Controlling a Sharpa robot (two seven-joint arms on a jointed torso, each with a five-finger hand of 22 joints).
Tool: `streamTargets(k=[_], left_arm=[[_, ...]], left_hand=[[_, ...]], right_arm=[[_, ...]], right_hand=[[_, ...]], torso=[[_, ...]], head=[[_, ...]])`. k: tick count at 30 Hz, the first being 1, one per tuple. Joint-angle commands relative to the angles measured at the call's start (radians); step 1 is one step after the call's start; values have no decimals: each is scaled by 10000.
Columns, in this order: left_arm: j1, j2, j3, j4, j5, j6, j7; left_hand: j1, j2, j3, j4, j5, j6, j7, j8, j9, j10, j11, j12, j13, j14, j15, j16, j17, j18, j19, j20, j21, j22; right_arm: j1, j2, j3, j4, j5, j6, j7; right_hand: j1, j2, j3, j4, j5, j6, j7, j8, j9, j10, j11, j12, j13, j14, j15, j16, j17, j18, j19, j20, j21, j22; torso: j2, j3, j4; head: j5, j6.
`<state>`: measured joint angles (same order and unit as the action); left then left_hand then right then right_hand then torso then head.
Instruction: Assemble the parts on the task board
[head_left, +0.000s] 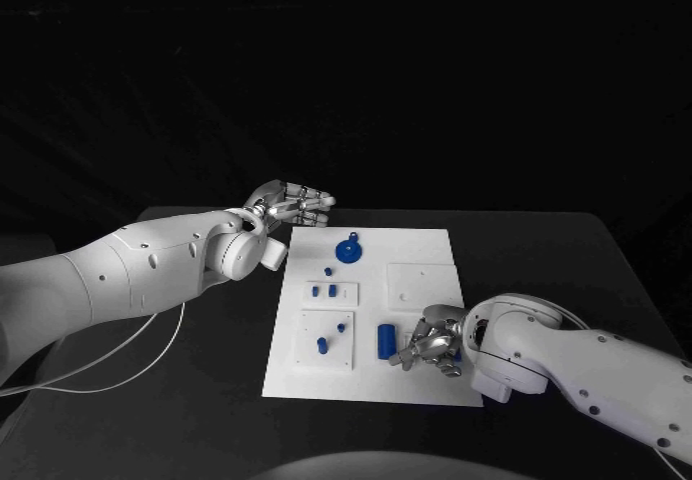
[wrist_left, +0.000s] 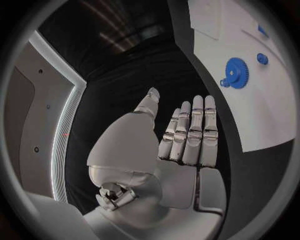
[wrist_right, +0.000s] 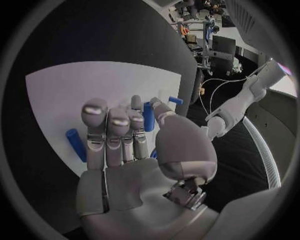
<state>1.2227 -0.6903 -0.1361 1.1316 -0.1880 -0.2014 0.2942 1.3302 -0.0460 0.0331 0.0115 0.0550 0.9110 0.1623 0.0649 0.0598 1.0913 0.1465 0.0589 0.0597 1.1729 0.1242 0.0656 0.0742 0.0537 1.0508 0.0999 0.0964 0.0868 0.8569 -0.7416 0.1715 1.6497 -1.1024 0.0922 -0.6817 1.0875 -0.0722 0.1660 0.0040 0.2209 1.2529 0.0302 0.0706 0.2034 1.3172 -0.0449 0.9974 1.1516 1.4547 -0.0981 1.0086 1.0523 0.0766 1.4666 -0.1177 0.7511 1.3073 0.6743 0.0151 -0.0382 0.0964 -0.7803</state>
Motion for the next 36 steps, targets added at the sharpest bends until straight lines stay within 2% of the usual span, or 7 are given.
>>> streamTargets(k=[1, 12, 26, 30, 32, 33, 36], left_arm=[[3, 12, 4, 12, -228, 187, -6], [3, 12, 3, 2, -253, 198, -45], [3, -14, 1, -8, -281, 191, -66], [3, -27, 0, -29, -293, 183, -65], [3, -32, 0, -44, -296, 181, -65], [3, -40, 0, -51, -298, 180, -64], [3, -56, 0, -49, -300, 176, -59]], left_hand=[[-3, -62, 22, 19, -35, 9, 0, -43, -8, -66, -31, 19, -5, -80, -16, -23, -3, 32, 8, 78, 13, -12], [-3, -62, 22, 19, -35, 9, 0, -43, -8, -66, -31, 19, -5, -80, -16, -23, -3, 32, 8, 78, 13, -12], [-1, -65, 34, 5, -32, 37, 1, -41, -6, -79, -28, 19, -5, -78, -14, -22, 1, 39, 8, 81, 18, -9], [-1, -65, 34, 5, -32, 37, 1, -41, -6, -79, -28, 19, -5, -78, -14, -22, 1, 39, 8, 81, 18, -9], [-1, -65, 34, 5, -32, 37, 1, -41, -6, -79, -28, 19, -5, -78, -14, -22, 1, 39, 8, 81, 18, -9], [-1, -65, 34, 5, -32, 37, 1, -41, -6, -79, -28, 19, -5, -78, -14, -22, 1, 39, 8, 81, 18, -9], [-2, -76, 39, 2, -32, 93, -5, -37, -3, -64, -33, 21, -5, -78, -15, -23, 1, 37, 5, 80, 21, -7]], right_arm=[[-110, 27, -31, -162, -107, 71, -395], [-303, 37, -31, -197, -107, -174, -385], [-329, -545, -1, 417, -105, -70, -106], [-325, -843, 193, 719, 10, -58, 131], [-324, -966, 364, 831, 101, -83, 285], [-323, -1058, 548, 885, 182, -102, 449], [-323, -1197, 883, 880, 360, -145, 664]], right_hand=[[-114, 180, 9, -32, 123, -94, -17, -72, -131, 44, -48, -5, 13, 15, -39, -1, 1, -179, 555, -67, -33, 770], [-265, 79, -41, 172, 52, -81, -11, -70, -120, 53, -45, 1, 17, 14, -37, 8, 4, -174, 552, -65, -27, 770], [398, -912, -149, 792, -186, -89, 38, -66, -82, 23, -15, -17, 25, -5, -50, -76, -49, -158, 549, -79, -116, 730], [672, -863, -812, 912, -62, -404, 144, -63, -57, -55, 57, 107, 157, -10, -11, -107, -52, -129, 544, -46, -145, 727], [805, -804, -1015, 912, 1, -520, 174, -63, -28, -46, 77, 159, 195, -8, 3, -116, -53, -111, 545, -29, -169, 725], [838, -795, -1025, 904, -7, -542, 181, -67, -21, -42, 78, 171, 202, -6, 5, -113, -49, -109, 546, -27, -169, 726], [1001, -690, -966, 776, -28, -547, 183, -69, 6, 2, 75, 251, 254, 2, 2, -90, -28, -105, 554, -27, -129, 741]], torso=[[0, 2, -4], [-3, 7, -5], [-9, 3, -21], [-5, 6, -25], [-4, 10, -29], [-2, 15, -29], [4, 21, -24]], head=[[-1, -4], [-1, -3], [11, 36], [-21, 69], [-19, 77], [-34, 90], [-66, 132]])
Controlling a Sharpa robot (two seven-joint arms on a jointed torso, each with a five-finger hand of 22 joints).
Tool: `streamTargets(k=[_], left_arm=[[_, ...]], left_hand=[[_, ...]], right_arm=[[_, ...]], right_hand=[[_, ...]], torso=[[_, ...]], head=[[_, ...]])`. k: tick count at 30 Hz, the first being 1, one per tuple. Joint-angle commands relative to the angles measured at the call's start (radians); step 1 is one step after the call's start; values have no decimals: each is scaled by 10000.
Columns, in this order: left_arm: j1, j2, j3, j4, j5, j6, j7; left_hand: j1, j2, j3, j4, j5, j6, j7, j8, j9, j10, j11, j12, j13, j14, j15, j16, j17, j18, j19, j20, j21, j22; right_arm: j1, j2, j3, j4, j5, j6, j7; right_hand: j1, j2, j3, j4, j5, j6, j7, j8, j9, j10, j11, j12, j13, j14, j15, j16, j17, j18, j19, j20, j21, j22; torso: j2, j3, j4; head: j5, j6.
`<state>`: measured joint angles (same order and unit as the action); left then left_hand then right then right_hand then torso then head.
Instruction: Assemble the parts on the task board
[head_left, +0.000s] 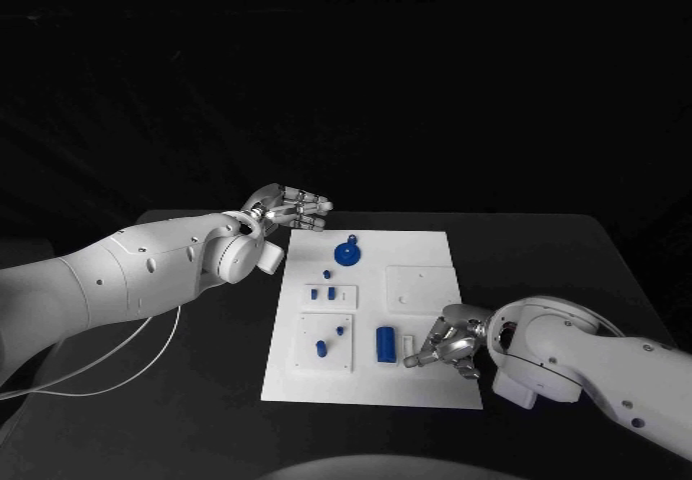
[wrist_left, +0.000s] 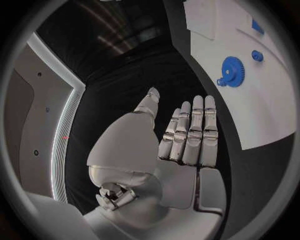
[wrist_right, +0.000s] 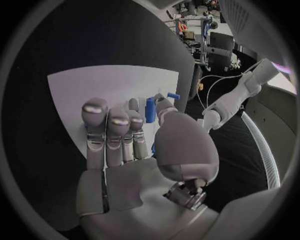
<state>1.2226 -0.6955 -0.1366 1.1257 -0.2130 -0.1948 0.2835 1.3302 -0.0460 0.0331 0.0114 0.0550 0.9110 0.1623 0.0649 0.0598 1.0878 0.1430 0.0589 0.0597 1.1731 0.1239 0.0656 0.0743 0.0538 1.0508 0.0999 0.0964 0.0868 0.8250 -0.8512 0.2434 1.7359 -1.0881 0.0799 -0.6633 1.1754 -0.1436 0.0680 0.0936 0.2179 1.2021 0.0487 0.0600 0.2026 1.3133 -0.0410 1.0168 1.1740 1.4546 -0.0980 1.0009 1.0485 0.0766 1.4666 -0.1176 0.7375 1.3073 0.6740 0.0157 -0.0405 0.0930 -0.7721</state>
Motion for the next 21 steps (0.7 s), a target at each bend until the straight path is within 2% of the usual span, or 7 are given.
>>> streamTargets(k=[1, 4, 8, 11, 12, 13, 21], left_arm=[[3, -14, 5, 18, -51, 104, 56], [3, -42, 5, 52, -52, 75, 92], [2, -99, 5, 135, -52, -8, 192], [2, -163, 5, 225, -44, -90, 294], [2, -184, 5, 253, -38, -114, 323], [2, -198, 5, 273, -33, -132, 344], [1, -270, 5, 391, 13, -184, 414]], left_hand=[[-2, -76, 39, 3, -32, 93, -5, -37, -3, -29, 2, 21, -5, -80, -13, -23, 1, 37, 5, 80, 21, -8], [0, -58, 39, -3, -31, 230, -21, -22, 6, 38, -19, 27, -4, -67, -21, -21, 3, 36, 11, 76, 26, -5], [-3, 27, 3, -39, -21, 693, -86, -2, 27, 444, -138, 26, -3, 37, -75, -10, 20, 19, 32, 42, 41, 2], [-10, 109, -63, -107, -9, 833, -118, -3, 31, 662, -206, 34, 0, 175, -130, 0, 42, -26, 53, -10, 58, 11], [-20, 135, -82, -120, -6, 846, -128, -4, 31, 770, -238, 34, 6, 208, -147, -2, 46, -43, 62, -26, 64, 13], [-24, 160, -108, -143, -8, 857, -134, -6, 31, 823, -253, 22, 6, 225, -157, -7, 45, -64, 69, -46, 68, 16], [-37, 212, -193, -229, -2, 858, -130, -7, 31, 768, -238, 23, 7, 230, -158, -9, 34, -109, 71, -73, 73, 18]], right_arm=[[-4, -169, 297, -9, 267, -22, 557], [-4, -334, 548, -101, 339, 0, 656], [-4, -613, 792, -302, 271, 8, 681], [-4, -799, 881, -495, 121, -19, 638], [-4, -858, 901, -568, 41, -5, 592], [-4, -899, 913, -623, -54, 19, 545], [-35, -1068, 957, -781, -1283, 502, -63]], right_hand=[[142, 61, 38, -201, -7, -39, -4, 36, 28, 47, 35, 86, 50, 1, 4, -7, 16, -104, 553, -22, 11, 744], [402, 201, 270, -459, -28, 108, -73, 65, 96, 177, -9, 348, 232, 20, -20, 61, 72, -110, 563, -35, 89, 767], [397, 218, 647, -835, -22, 362, -206, 61, 663, 308, -91, 774, 564, 23, -75, 182, 191, -166, 562, -98, 217, 815], [287, 249, 715, -987, -19, 327, -246, 55, 1339, 319, -120, 785, 598, 22, -94, 193, 216, -190, 563, -127, 259, 824], [287, 249, 715, -987, -19, 327, -246, 55, 1339, 319, -120, 785, 598, 22, -94, 193, 216, -190, 563, -127, 259, 824], [246, 262, 738, -1013, -24, 261, -245, 50, 1669, 324, -122, 783, 611, 23, -91, 210, 234, -192, 560, -122, 281, 828], [119, 157, 778, -744, -301, 134, -218, 40, 1981, 261, -92, 655, 532, 18, -66, 192, 231, -179, 555, -98, 272, 829]], torso=[[8, 11, 3], [7, 9, 5], [7, 1, -3], [8, 6, 6], [8, 7, 7], [9, 8, 7], [9, 7, 13]], head=[[-38, 54], [-90, 64], [-167, 91], [-232, 112], [-258, 110], [-274, 108], [-371, 94]])
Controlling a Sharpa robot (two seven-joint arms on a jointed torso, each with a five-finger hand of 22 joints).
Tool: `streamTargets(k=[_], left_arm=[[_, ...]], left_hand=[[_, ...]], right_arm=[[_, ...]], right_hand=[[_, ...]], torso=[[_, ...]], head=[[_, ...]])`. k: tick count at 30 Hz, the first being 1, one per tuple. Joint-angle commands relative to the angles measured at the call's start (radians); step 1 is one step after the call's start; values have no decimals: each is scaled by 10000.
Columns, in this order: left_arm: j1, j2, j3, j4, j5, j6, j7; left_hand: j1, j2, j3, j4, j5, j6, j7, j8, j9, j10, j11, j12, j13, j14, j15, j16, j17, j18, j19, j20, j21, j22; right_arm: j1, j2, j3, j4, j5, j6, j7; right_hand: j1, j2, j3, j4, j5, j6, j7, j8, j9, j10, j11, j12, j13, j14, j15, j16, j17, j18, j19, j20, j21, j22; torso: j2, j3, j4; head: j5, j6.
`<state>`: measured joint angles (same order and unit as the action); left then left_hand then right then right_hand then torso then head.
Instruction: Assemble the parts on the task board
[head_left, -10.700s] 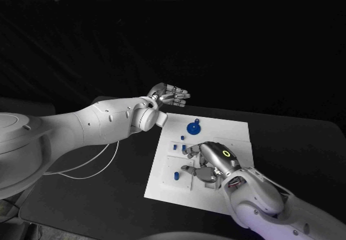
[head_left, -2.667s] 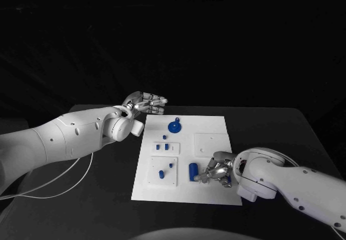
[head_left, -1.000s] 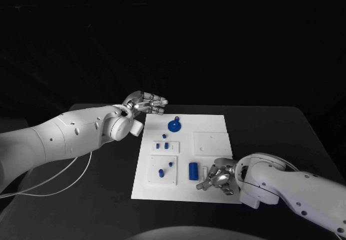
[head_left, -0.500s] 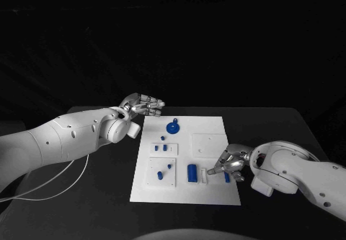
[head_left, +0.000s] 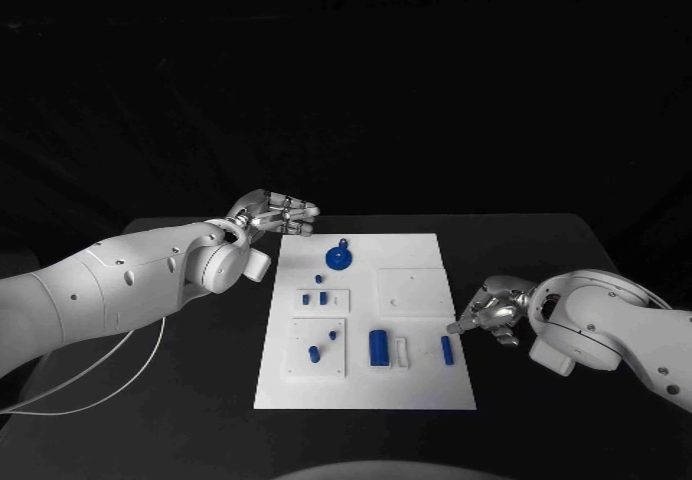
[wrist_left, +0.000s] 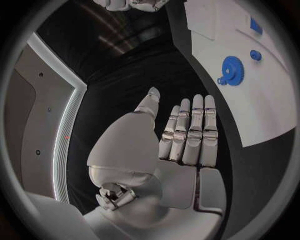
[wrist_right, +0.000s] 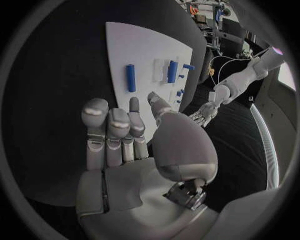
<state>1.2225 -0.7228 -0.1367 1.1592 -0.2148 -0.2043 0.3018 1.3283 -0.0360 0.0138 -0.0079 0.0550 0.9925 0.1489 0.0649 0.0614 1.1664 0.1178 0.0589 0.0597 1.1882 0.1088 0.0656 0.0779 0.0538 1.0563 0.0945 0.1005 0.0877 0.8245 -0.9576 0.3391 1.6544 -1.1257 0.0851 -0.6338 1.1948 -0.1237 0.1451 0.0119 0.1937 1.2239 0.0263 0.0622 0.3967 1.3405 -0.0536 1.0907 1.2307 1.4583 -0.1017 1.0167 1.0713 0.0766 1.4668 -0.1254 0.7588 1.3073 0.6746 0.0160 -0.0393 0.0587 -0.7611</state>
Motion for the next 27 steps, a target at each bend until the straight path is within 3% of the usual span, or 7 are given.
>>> streamTargets(k=[1, 8, 14, 21, 27], left_arm=[[2, 2, 6, 63, 33, -84, 230], [2, 23, 6, 77, 41, -41, 199], [1, 31, 6, 89, 43, 3, 162], [1, 47, 6, 82, 43, 55, 123], [1, 45, 5, 94, 52, 89, 82]], left_hand=[[-23, 109, -8, -40, -1, 33, 8, -10, 13, -47, 23, 21, 6, 74, -4, -9, -3, -107, 15, -16, 33, 9], [-40, 110, -19, -41, -6, 30, 13, -7, 15, -87, 35, 23, 7, 64, 2, -10, -3, -104, 4, -8, 28, 7], [-56, 101, -29, -35, -11, 20, 17, -8, 14, -108, 42, 24, 7, 52, 7, -10, -4, -102, -2, -4, 26, 6], [-65, 99, -34, -27, -14, 10, 20, -7, 15, -122, 47, 25, 8, 45, 11, -10, -4, -102, -10, 1, 22, 4], [-68, 95, -40, -22, -20, 6, 21, -6, 15, -126, 48, 25, 8, 39, 12, -10, -5, -101, -13, 3, 21, 3]], right_arm=[[-48, -4, 2, 47, -1032, 499, -431], [-196, 143, -13, 133, -1698, 647, -799], [-261, 305, -67, 134, -2036, 681, -902], [-286, 463, -255, 134, -2099, 756, -931], [-400, 721, -422, 24, -2234, 747, -935]], right_hand=[[-96, -64, 16, 132, -109, -84, 6, 18, 59, -5, 32, -94, -46, -14, -31, 39, 8, -179, 550, -18, 53, 829], [-172, -76, 74, 364, -275, -1, -27, 19, 141, 13, 16, -123, -79, -8, -32, 40, 10, -189, 556, -16, 61, 832], [-272, -236, 131, 787, -605, -2, -15, 17, 224, 22, 23, -144, -91, -11, -31, 36, 7, -192, 555, -19, 51, 825], [-298, -352, 147, 1151, -918, -5, -4, 18, 272, 20, 31, -172, -109, -13, -24, 21, -3, -189, 552, -11, 23, 820], [-223, -362, 163, 1193, -943, -14, -3, 17, 287, 14, 31, -185, -117, -12, -24, 17, -6, -187, 554, -11, 19, 819]], torso=[[2, 1, 7], [1, -16, 21], [5, -14, 31], [-2, -15, 21], [6, -1, 33]], head=[[-28, -22], [-6, -33], [-13, -59], [-18, -86], [13, -115]])
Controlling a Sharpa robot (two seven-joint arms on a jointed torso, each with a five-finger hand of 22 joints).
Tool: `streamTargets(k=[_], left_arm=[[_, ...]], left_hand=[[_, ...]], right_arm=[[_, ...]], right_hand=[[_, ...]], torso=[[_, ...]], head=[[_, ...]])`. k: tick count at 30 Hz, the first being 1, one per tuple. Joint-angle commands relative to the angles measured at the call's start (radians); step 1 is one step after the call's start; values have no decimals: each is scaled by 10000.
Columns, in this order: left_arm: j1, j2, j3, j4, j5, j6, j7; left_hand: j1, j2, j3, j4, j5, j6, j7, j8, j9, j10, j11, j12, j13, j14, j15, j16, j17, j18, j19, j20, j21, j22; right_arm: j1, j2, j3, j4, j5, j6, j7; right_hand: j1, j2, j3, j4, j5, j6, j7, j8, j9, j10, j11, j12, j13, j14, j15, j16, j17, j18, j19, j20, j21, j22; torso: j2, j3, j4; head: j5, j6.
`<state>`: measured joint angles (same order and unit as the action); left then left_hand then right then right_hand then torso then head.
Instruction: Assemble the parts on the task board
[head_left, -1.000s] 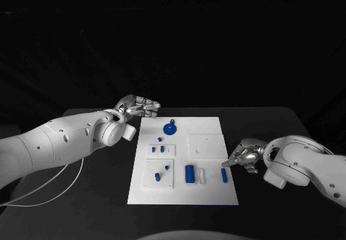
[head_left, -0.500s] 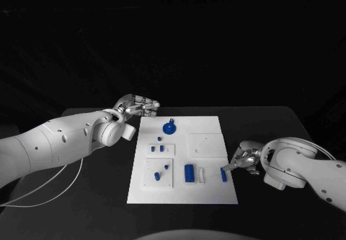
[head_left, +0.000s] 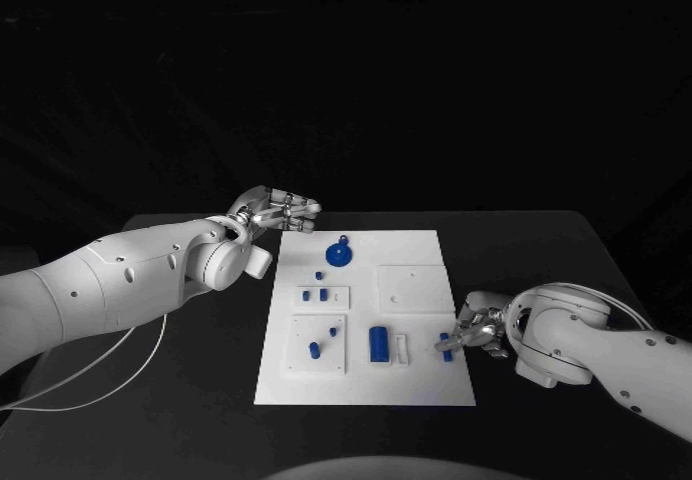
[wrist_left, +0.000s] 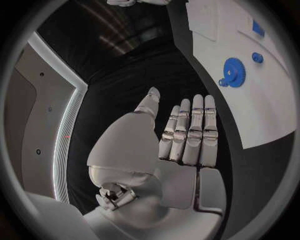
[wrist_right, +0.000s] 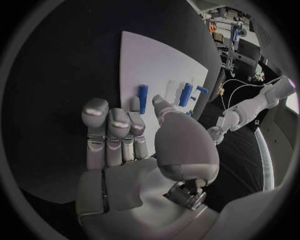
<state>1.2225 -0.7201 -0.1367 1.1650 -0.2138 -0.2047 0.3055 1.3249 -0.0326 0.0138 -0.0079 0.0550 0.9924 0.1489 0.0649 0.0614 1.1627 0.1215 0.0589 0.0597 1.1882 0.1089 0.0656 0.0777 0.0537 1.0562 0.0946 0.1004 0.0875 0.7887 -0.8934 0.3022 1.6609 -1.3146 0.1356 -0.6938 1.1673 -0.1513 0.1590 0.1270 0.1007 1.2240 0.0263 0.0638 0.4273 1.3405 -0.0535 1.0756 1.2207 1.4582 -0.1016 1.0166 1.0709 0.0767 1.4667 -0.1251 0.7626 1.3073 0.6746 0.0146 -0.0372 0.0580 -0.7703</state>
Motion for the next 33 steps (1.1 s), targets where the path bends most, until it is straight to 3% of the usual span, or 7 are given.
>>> streamTargets(k=[1, 7, 12, 17, 22, 25, 33], left_arm=[[1, 15, 5, 44, 57, 100, 30], [1, 12, 5, 65, 91, 124, -14], [1, 13, 5, 64, 99, 138, -33], [2, 10, 5, 81, 102, 165, -54], [2, 6, 5, 84, 103, 182, -76], [2, 6, 5, 80, 103, 192, -91], [2, 0, 5, 81, 103, 212, -125]], left_hand=[[-33, 61, -40, -23, -20, 7, 21, -6, 15, -89, 11, 25, 8, 40, 11, -9, -2, -101, -12, 2, 21, 5], [-40, 60, -45, -14, -25, 0, 22, -8, 14, -96, 14, 25, 8, 36, 13, -10, -4, -100, -14, 2, 20, 4], [-44, 56, -50, -4, -30, -1, 24, -6, 15, -108, 18, 25, 8, 36, 14, -9, -5, -100, -14, 3, 19, 3], [-44, 56, -50, -4, -30, -1, 24, -6, 15, -108, 18, 25, 8, 36, 14, -9, -5, -100, -14, 3, 19, 3], [-45, 60, -56, 14, -32, -13, 27, -5, 15, -118, 21, 25, 8, 30, 16, -10, -8, -100, -16, 4, 15, 1], [-45, 60, -57, 17, -32, -15, 28, -5, 15, -119, 22, 25, 8, 29, 17, -10, -8, -100, -17, 4, 14, 1], [-53, 54, -63, 27, -33, -49, 33, -9, 13, -133, 27, 24, 8, 30, 17, -8, -9, -102, -18, 6, 13, 0]], right_arm=[[-52, 115, -98, -63, -439, 266, -337], [-73, 231, -303, -191, -1001, 253, -347], [-78, 321, -423, -298, -1450, -29, -352], [-80, 461, -545, -391, -1678, -345, -355], [-80, 560, -627, -427, -1708, -520, -357], [-80, 584, -652, -433, -1655, -617, -356], [-80, 557, -671, -274, -762, -1443, -171]], right_hand=[[96, -78, 48, 9, -1, -14, -6, 2, -17, 14, 29, -35, -18, -11, -25, 16, -3, -189, 553, -13, -21, 818], [146, -48, 294, -287, -32, -12, -11, -1, -52, 4, 28, -48, -24, -15, -28, -4, -13, -195, 553, -16, -42, 815], [139, -170, 1107, -571, -407, -111, 16, -2, -168, -82, 59, -11, 47, -25, -19, -64, -48, -180, 552, -9, -98, 802], [386, 139, 1749, -1173, -334, -207, 32, -13, -324, -109, 45, -25, 55, -22, -25, -82, -56, -182, 549, -13, -121, 799], [302, 530, 2303, -2357, 1296, -490, 220, -14, -1079, -192, 134, -48, 63, -28, 23, -99, -65, -155, 550, 25, -108, 809], [-84, 717, 2611, -3059, 1769, -596, 335, -11, -1722, -228, 172, -47, 61, -33, 67, -91, -65, -108, 550, 71, -89, 825], [-404, 818, 3261, -3660, 2672, -595, 420, 3, -2324, -281, 196, -148, -36, -55, 69, -109, -90, -76, 540, 79, -58, 846]], torso=[[7, 14, 12], [5, 7, -5], [-3, 6, -11], [0, 9, -2], [5, 5, 4], [-2, 0, 0], [-5, 7, -6]], head=[[23, -28], [52, -59], [63, -70], [62, -66], [45, -75], [41, -87], [71, -70]])
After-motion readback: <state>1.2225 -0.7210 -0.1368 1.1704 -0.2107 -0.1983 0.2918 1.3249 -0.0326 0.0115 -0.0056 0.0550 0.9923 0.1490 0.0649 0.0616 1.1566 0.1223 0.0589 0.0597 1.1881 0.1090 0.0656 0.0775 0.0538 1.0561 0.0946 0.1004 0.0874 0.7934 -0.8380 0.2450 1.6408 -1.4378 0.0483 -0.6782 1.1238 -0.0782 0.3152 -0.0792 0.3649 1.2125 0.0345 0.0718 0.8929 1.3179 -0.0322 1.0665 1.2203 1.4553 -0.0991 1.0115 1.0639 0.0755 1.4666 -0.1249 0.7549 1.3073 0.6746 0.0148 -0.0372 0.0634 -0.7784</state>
